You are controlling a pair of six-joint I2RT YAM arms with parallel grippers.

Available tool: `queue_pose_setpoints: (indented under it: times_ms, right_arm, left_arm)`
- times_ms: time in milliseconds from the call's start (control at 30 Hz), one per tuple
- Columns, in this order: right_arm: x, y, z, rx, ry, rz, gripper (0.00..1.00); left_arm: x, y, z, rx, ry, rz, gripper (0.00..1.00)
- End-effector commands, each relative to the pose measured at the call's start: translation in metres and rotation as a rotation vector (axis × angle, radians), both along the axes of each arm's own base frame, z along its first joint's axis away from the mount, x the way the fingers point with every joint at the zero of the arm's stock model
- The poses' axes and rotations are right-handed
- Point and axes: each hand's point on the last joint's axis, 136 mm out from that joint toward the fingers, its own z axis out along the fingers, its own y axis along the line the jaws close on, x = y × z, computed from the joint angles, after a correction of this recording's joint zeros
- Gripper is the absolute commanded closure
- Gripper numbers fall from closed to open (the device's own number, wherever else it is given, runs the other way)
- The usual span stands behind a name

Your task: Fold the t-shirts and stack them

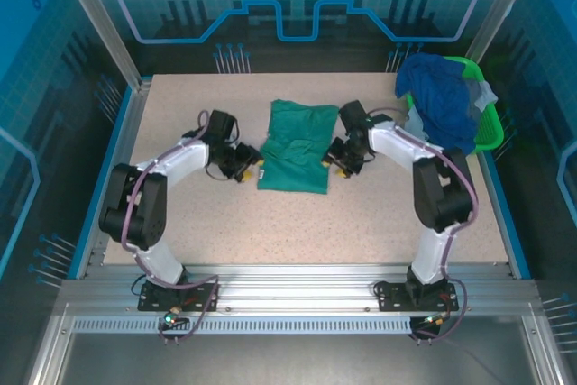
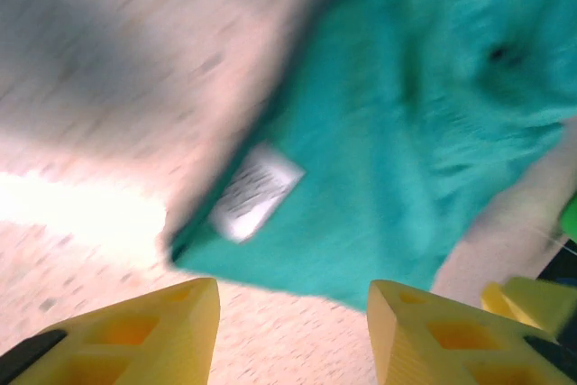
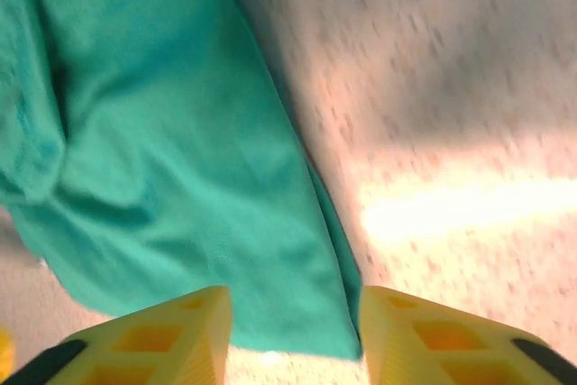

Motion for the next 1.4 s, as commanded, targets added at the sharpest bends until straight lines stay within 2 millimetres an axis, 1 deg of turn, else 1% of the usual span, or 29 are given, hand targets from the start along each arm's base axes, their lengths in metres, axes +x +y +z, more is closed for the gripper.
queue_pose_setpoints:
  times_ms: [0,100,167,333,400,533,667,700,767,800,833,967,1033,1067,1133,1233,1300,1367]
  right_arm:
    - [-0.017,0.023,-0.006,0.127,0.008,0.009,0.52]
    - [-0.033,0.026,-0.018,0.139,0.057,0.012,0.51]
    - [-0.038,0.026,-0.026,0.145,0.080,0.002,0.50]
    - [-0.035,0.033,-0.036,0.142,0.094,0.004,0.50]
    - [-0.032,0.036,-0.039,0.146,0.105,0.005,0.52]
    - [-0.035,0.038,-0.043,0.125,0.137,0.001,0.60]
    - [-0.034,0.034,-0.048,0.092,0.133,-0.023,0.80]
    - [-0.031,0.033,-0.048,0.086,0.122,-0.029,0.85]
    - [-0.022,0.030,-0.043,0.065,0.087,-0.027,0.96]
    - [-0.018,0.029,-0.039,0.058,0.073,-0.023,1.00]
    - [-0.013,0.029,-0.031,0.048,0.052,-0.015,1.00]
    - [0.003,0.021,0.013,0.013,-0.060,-0.002,1.00]
    - [0.005,0.013,0.033,0.012,-0.101,-0.016,1.00]
    - [0.005,0.010,0.041,0.016,-0.113,-0.023,1.00]
    - [-0.002,0.007,0.051,0.021,-0.115,-0.022,1.00]
    - [-0.023,0.004,0.054,0.023,-0.084,-0.003,1.00]
    - [-0.042,0.002,0.050,0.017,-0.063,0.016,1.00]
    - [-0.066,0.000,0.038,0.018,-0.005,0.031,1.00]
  left_arm:
    - [-0.010,-0.012,-0.014,-0.118,0.070,0.084,0.49]
    - [-0.012,-0.015,-0.025,-0.140,0.106,0.101,0.50]
    - [-0.011,-0.015,-0.029,-0.133,0.112,0.100,0.52]
    - [-0.004,-0.021,-0.036,-0.138,0.123,0.085,0.55]
    - [0.004,-0.025,-0.040,-0.142,0.112,0.079,0.61]
    - [0.017,-0.033,-0.046,-0.145,0.092,0.071,0.80]
    - [0.029,-0.039,-0.039,-0.143,0.055,0.063,0.99]
    - [0.030,-0.039,-0.037,-0.139,0.044,0.060,1.00]
    - [0.029,-0.037,-0.026,-0.110,0.016,0.046,1.00]
    - [0.029,-0.035,-0.018,-0.100,-0.003,0.039,1.00]
    - [0.030,-0.033,-0.009,-0.090,-0.024,0.034,1.00]
    - [0.041,-0.031,0.050,-0.085,-0.176,0.021,1.00]
    - [0.045,-0.031,0.075,-0.092,-0.235,0.019,1.00]
    - [0.045,-0.031,0.083,-0.097,-0.250,0.017,1.00]
    - [0.036,-0.032,0.090,-0.110,-0.241,0.005,1.00]
    - [0.010,-0.034,0.088,-0.118,-0.222,-0.024,1.00]
    - [-0.014,-0.036,0.077,-0.122,-0.191,-0.052,1.00]
    - [-0.046,-0.039,0.053,-0.129,-0.115,-0.082,1.00]
